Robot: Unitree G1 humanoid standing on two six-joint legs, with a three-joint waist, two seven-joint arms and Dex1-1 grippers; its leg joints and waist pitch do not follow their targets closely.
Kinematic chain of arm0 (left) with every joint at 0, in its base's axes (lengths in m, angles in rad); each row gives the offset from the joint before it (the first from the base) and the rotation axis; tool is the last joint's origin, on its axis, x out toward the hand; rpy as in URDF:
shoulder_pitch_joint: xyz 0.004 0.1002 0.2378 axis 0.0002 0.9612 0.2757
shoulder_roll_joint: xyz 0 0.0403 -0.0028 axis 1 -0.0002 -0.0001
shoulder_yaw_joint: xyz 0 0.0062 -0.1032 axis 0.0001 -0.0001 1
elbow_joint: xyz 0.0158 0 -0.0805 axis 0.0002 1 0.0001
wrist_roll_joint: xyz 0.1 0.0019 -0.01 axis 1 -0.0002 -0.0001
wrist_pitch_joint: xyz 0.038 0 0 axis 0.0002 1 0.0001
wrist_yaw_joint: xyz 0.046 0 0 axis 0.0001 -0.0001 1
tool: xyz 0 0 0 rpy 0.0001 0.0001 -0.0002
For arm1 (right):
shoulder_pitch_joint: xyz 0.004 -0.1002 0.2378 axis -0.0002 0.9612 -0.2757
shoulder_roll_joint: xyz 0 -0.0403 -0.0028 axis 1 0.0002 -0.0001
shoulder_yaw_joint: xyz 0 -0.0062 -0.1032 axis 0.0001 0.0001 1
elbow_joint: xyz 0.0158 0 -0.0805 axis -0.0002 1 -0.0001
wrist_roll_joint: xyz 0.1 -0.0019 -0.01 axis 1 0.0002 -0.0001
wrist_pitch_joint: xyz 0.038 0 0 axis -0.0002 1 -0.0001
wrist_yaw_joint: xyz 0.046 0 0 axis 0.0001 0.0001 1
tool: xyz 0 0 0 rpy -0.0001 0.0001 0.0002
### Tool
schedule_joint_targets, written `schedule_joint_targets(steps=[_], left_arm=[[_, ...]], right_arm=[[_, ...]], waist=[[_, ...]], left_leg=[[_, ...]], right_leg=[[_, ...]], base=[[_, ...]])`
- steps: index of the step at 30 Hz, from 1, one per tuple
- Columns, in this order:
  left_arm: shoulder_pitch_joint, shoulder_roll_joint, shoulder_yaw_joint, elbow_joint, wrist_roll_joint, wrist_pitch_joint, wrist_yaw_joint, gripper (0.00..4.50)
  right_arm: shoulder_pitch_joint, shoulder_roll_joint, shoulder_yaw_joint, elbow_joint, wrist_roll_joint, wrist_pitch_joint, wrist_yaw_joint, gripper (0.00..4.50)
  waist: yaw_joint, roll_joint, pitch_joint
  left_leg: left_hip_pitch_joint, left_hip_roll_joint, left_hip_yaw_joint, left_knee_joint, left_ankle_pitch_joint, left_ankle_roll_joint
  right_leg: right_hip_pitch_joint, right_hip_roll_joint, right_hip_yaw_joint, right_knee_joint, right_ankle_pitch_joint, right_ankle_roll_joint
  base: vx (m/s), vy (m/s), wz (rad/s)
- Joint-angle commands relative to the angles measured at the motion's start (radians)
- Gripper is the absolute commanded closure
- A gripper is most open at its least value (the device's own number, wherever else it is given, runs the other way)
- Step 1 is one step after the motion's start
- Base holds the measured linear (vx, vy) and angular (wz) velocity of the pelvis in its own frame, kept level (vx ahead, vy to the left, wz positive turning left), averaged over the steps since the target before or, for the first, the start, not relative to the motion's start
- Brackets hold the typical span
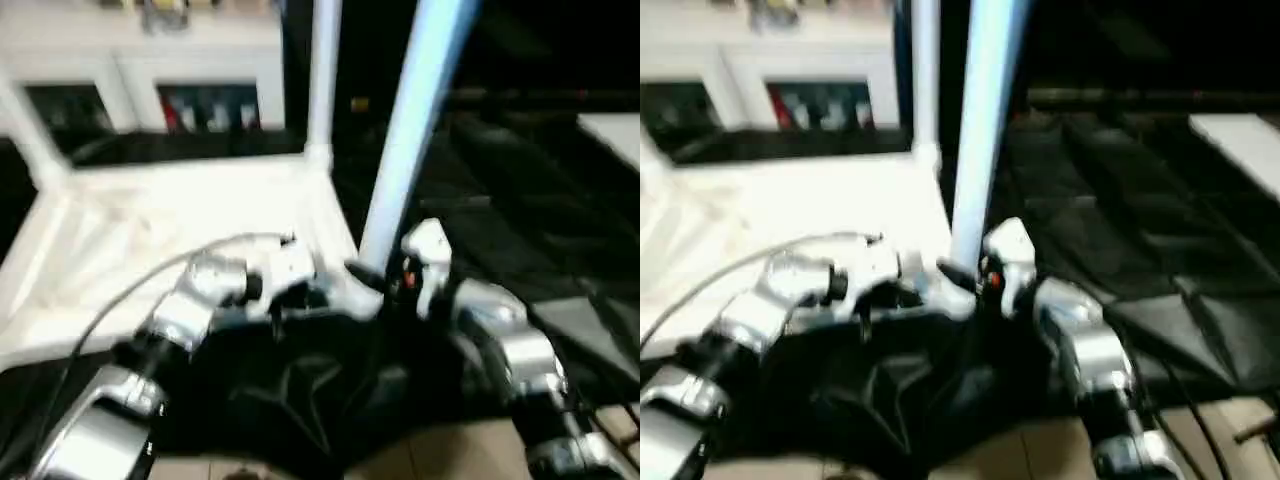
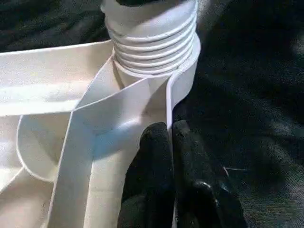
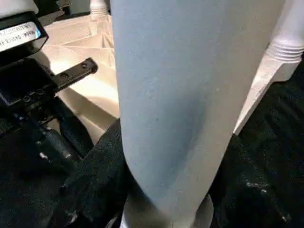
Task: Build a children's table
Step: Insert table leg to table base
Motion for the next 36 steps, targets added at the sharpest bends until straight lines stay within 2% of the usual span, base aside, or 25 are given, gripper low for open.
schedule_joint_targets(steps=[1, 2, 3, 5, 7, 8, 9, 12, 15, 19, 20, 24, 30, 33, 36], left_arm=[[-0.036, -0.004, 0.01, -0.026, -0.004, -0.014, -0.006, 4.5], [-0.038, -0.001, 0.008, -0.026, -0.003, -0.016, -0.014, 4.5], [-0.042, 0.003, 0.003, -0.028, -0.002, -0.018, -0.032, 4.5], [-0.044, 0.004, 0.002, -0.028, -0.003, -0.018, -0.036, 4.5], [-0.05, 0.007, 0.001, -0.026, 0.0, -0.026, -0.042, 4.5], [-0.051, 0.008, 0.0, -0.025, 0.001, -0.031, -0.044, 4.5], [-0.053, 0.01, -0.001, -0.025, 0.001, -0.032, -0.045, 4.5], [-0.059, 0.022, -0.004, -0.027, 0.001, -0.048, -0.06, 4.5], [-0.055, 0.029, -0.005, -0.035, -0.005, -0.059, -0.082, 4.5], [-0.044, 0.042, -0.013, -0.062, -0.013, -0.061, -0.13, 4.5], [-0.042, 0.046, -0.016, -0.068, -0.014, -0.06, -0.14, 4.5], [-0.032, 0.05, -0.016, -0.092, -0.015, -0.061, -0.156, 4.5], [-0.043, 0.025, 0.018, -0.087, -0.004, 0.0, -0.061, 4.5], [-0.067, -0.044, 0.067, -0.093, -0.012, 0.145, 0.082, 4.5], [-0.094, -0.104, 0.086, -0.072, -0.007, 0.216, 0.181, 4.5]], right_arm=[[0.039, -0.003, 0.062, 0.155, -0.069, 0.032, 0.02, 2.61], [0.018, -0.002, 0.062, 0.209, -0.078, 0.011, 0.031, 2.61], [-0.023, 0.0, 0.052, 0.303, -0.078, -0.018, 0.053, 2.61], [-0.034, 0.0, 0.048, 0.326, -0.076, -0.026, 0.059, 2.61], [-0.051, -0.002, 0.026, 0.363, -0.055, -0.048, 0.095, 2.61], [-0.051, -0.007, 0.023, 0.358, -0.049, -0.046, 0.108, 2.61], [-0.05, -0.013, 0.024, 0.348, -0.046, -0.049, 0.124, 2.61], [-0.04, -0.045, 0.04, 0.267, -0.017, -0.023, 0.219, 2.61], [-0.046, -0.054, 0.059, 0.273, -0.025, -0.039, 0.263, 2.61], [-0.064, -0.062, 0.084, 0.3, -0.056, -0.078, 0.3, 2.61], [-0.067, -0.064, 0.09, 0.301, -0.068, -0.089, 0.297, 2.61], [-0.073, -0.063, 0.097, 0.271, -0.079, -0.075, 0.285, 2.61], [-0.076, -0.037, 0.053, 0.228, -0.058, -0.021, 0.188, 2.61], [-0.076, 0.019, -0.025, 0.224, -0.044, 0.043, -0.047, 2.61], [-0.068, 0.071, -0.068, 0.205, -0.022, 0.08, -0.162, 2.61]], waist=[[-0.009, 0.018, -0.059], [-0.019, 0.015, -0.047], [-0.025, 0.013, -0.04], [-0.031, 0.013, -0.036], [-0.036, 0.011, -0.043], [-0.035, 0.013, -0.047], [-0.037, 0.01, -0.05], [-0.031, 0.01, -0.053], [-0.025, 0.009, -0.056], [-0.021, 0.009, -0.055], [-0.021, 0.008, -0.052], [-0.022, 0.008, -0.05], [-0.023, 0.009, -0.047], [-0.027, 0.009, -0.044], [-0.029, 0.012, -0.047]], left_leg=[[0.002, 0.04, -0.01, -0.071, -0.054, 0.055], [0.012, 0.043, -0.002, -0.079, -0.204, 0.028], [0.016, 0.042, -0.001, -0.085, -0.275, 0.008], [0.022, 0.044, -0.003, -0.092, -0.328, -0.011], [0.02, 0.049, -0.005, -0.095, -0.288, -0.006], [0.019, 0.05, -0.003, -0.096, -0.248, 0.005], [0.016, 0.05, -0.001, -0.095, -0.208, 0.017], [0.016, 0.049, 0.003, -0.09, -0.153, 0.048], [0.014, 0.05, 0.004, -0.088, -0.121, 0.067], [0.017, 0.052, 0.006, -0.089, -0.145, 0.064], [0.017, 0.052, 0.007, -0.092, -0.159, 0.057], [0.018, 0.053, 0.007, -0.095, -0.174, 0.045], [0.02, 0.053, 0.006, -0.099, -0.187, 0.029], [0.021, 0.052, 0.006, -0.102, -0.192, 0.006], [0.02, 0.05, 0.005, -0.101, -0.187, 0.001]], right_leg=[[0.049, -0.076, 0.044, -0.078, 0.186, -0.269], [0.046, -0.08, 0.049, -0.102, 0.032, -0.276], [0.046, -0.081, 0.049, -0.115, -0.101, -0.265], [0.046, -0.086, 0.052, -0.13, -0.236, -0.239], [0.051, -0.086, 0.053, -0.127, -0.187, -0.237], [0.053, -0.084, 0.052, -0.124, -0.126, -0.244], [0.057, -0.084, 0.052, -0.12, -0.063, -0.252], [0.058, -0.083, 0.051, -0.114, 0.04, -0.266], [0.059, -0.085, 0.048, -0.108, 0.099, -0.276], [0.057, -0.086, 0.048, -0.111, 0.069, -0.28], [0.056, -0.086, 0.049, -0.115, 0.036, -0.276], [0.053, -0.086, 0.05, -0.117, 0.002, -0.269], [0.05, -0.086, 0.052, -0.121, -0.028, -0.262], [0.048, -0.086, 0.053, -0.124, -0.068, -0.254], [0.05, -0.087, 0.054, -0.126, -0.077, -0.244]], base=[[0.0, 0.0, 0.0], [0.0, 0.0, 0.0], [0.0, 0.0, 0.0], [0.0, 0.0, 0.0], [0.0, 0.0, 0.0], [0.0, 0.0, 0.0], [0.0, 0.0, 0.0], [0.0, 0.0, 0.0], [0.0, 0.0, 0.0], [0.0, 0.0, 0.0], [0.0, 0.0, 0.0], [0.0, 0.0, 0.0], [0.0, 0.0, 0.0], [0.0, 0.0, 0.0], [0.0, 0.0, 0.0]])
